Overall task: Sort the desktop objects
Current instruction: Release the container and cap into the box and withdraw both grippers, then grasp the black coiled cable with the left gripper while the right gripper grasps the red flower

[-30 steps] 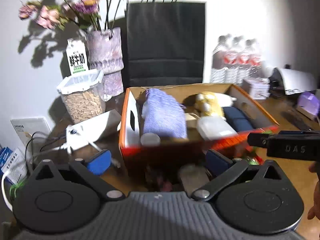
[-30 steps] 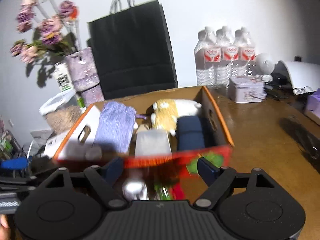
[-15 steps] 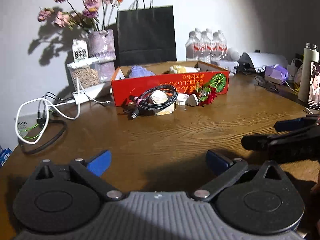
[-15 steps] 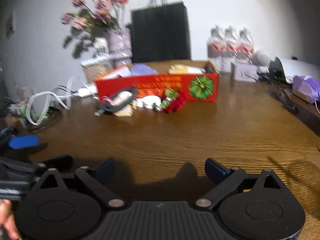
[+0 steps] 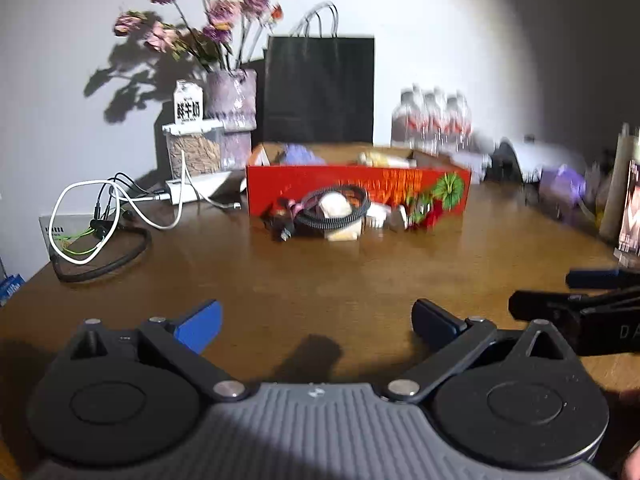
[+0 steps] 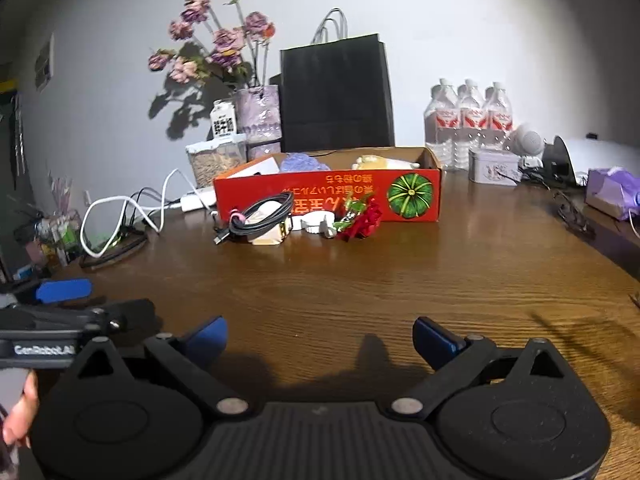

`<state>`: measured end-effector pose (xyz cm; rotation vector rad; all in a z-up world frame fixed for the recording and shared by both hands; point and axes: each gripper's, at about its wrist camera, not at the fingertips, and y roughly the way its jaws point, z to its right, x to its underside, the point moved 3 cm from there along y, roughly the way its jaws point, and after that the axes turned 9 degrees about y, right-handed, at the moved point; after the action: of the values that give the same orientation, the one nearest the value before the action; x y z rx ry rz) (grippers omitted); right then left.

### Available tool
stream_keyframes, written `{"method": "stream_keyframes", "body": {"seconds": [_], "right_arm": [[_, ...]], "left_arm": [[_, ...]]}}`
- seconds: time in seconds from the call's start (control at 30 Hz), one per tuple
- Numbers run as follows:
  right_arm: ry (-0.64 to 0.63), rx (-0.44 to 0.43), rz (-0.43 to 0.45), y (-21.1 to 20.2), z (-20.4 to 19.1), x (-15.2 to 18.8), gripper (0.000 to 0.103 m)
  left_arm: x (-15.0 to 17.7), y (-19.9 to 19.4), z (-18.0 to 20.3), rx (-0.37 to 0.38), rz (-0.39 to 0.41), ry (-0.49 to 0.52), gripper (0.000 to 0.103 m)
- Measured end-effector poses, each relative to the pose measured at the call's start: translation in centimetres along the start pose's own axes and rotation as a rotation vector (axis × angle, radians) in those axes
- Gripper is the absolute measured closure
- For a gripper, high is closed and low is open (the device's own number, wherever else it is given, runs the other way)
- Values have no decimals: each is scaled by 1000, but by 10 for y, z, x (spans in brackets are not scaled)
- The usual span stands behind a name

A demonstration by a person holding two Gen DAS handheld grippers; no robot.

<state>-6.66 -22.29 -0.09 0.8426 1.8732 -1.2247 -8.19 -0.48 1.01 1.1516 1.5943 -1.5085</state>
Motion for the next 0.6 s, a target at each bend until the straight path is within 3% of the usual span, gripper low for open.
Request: {"method": "stream_keyframes", "body": {"seconds": [0.3,0.6], "right_arm": [[-14,20,-35,7,-2,-1,4],[-15,70,-65,50,1,-44,4]], "left_arm": [[-2,6,-1,40,-45,1,0],[-40,44,-20,15,-35,11,0]]}}
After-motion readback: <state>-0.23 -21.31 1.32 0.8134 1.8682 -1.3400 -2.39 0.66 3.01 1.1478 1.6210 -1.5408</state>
